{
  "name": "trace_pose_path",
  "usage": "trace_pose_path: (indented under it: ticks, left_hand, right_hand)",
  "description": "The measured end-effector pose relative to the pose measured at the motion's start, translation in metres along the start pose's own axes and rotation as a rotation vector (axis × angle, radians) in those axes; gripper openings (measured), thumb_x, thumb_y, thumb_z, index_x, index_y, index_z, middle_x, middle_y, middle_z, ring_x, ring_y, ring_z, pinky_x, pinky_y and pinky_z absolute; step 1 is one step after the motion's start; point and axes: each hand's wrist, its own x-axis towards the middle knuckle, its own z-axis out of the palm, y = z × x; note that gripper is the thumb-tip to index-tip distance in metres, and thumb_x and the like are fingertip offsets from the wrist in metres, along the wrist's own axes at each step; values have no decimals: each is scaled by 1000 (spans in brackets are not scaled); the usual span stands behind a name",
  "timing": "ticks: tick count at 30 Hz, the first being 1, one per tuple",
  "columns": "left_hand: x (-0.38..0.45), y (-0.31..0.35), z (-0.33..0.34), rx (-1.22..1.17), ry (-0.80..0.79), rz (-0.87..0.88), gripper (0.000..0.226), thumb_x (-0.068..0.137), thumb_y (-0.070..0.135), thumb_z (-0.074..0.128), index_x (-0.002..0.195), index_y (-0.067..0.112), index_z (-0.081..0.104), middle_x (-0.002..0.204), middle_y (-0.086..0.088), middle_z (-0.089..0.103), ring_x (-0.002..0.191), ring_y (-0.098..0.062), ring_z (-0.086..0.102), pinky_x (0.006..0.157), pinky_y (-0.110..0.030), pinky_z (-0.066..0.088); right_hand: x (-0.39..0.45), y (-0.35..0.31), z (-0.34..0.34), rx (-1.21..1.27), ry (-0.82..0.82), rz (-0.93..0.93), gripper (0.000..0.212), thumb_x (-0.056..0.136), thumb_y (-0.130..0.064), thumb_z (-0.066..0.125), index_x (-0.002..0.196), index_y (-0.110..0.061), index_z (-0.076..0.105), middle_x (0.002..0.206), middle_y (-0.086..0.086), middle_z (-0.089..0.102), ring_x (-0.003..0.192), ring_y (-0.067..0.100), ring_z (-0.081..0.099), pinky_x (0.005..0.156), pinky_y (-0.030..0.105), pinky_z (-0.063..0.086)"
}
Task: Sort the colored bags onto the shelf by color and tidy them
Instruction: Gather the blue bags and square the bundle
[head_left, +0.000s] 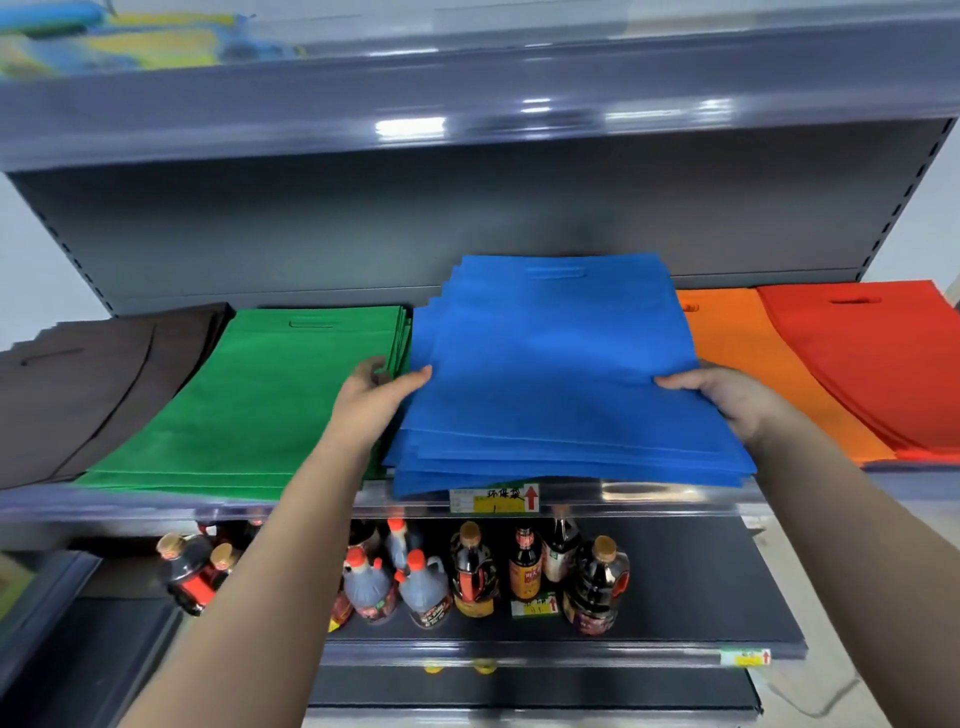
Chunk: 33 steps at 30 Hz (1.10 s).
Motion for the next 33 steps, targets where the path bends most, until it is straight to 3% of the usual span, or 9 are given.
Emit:
trace_pose_path:
  ticks: [1, 3, 6, 11, 15, 18, 20, 26, 33]
  left_hand:
    - [1, 2, -4, -92, -90, -91, 88, 59, 49, 81, 133, 13, 50, 126, -11, 61, 113, -25, 60, 93, -40, 50]
    - [-2, 8, -11, -271, -251, -191, 53, 73, 46, 70, 117, 16, 63, 106, -6, 71, 93, -21, 69, 71, -33, 56]
    - [-1, 9, -17, -413, -326, -162, 19, 91, 26, 50, 102, 17, 64, 87, -1, 73, 72, -16, 70, 58, -26, 56]
    - [-1, 2, -12, -374, -200, 97, 57, 53, -2, 49, 107, 15, 55, 89, -5, 68, 70, -19, 65, 59, -26, 53]
    - [-3, 14, -16, -383, -194, 234, 39, 81, -6, 61, 111, 19, 56, 97, 0, 72, 83, -18, 70, 69, -30, 57]
    - [6, 28, -9, -346, -156, 328, 37, 85, -4, 61, 117, 14, 56, 111, -5, 68, 96, -21, 67, 81, -34, 56]
    - [14, 37, -2, -359, -111, 386, 38, 85, -5, 60, 119, 11, 54, 114, -7, 66, 99, -22, 66, 84, -36, 56]
    - [31, 44, 4, -376, -39, 532, 36, 85, -3, 63, 106, 25, 54, 107, 2, 66, 100, -19, 65, 88, -38, 54]
    - [35, 14, -21, -327, -94, 548, 45, 78, 7, 72, 115, 22, 52, 113, 4, 65, 102, -12, 65, 83, -30, 53]
  right_hand:
    - [-2, -1, 2, 23, -31, -24, 23, 82, -7, 60, 105, -7, 62, 84, 7, 74, 68, 22, 72, 53, 33, 58]
    - [0, 0, 3, 56, -66, -60, 42, 67, -12, 73, 107, -8, 62, 90, 9, 74, 73, 23, 72, 55, 33, 58]
    - [3, -1, 12, 17, -115, -138, 29, 81, 0, 57, 109, -7, 61, 91, 7, 73, 75, 21, 72, 59, 31, 59]
    - [13, 4, 37, -128, -132, -248, 55, 54, 6, 55, 107, -12, 60, 92, 5, 72, 78, 21, 70, 60, 32, 58]
    - [19, -4, 51, -31, -151, -300, 54, 60, 5, 60, 112, -10, 60, 96, 7, 72, 78, 22, 71, 59, 33, 58]
    - [21, -18, 69, -40, -152, -363, 34, 78, 8, 60, 105, -12, 63, 94, 6, 72, 77, 20, 71, 63, 33, 59]
    - [25, -28, 77, -35, -127, -447, 36, 81, 9, 55, 108, -14, 61, 91, 1, 74, 78, 18, 71, 61, 31, 58]
    - [37, -32, 89, -67, -17, -741, 47, 76, 13, 63, 106, -22, 56, 91, -11, 72, 82, 9, 70, 64, 24, 56]
    - [37, -9, 81, -122, -120, -671, 52, 56, -21, 80, 104, -22, 61, 94, -11, 73, 86, 9, 70, 67, 24, 56]
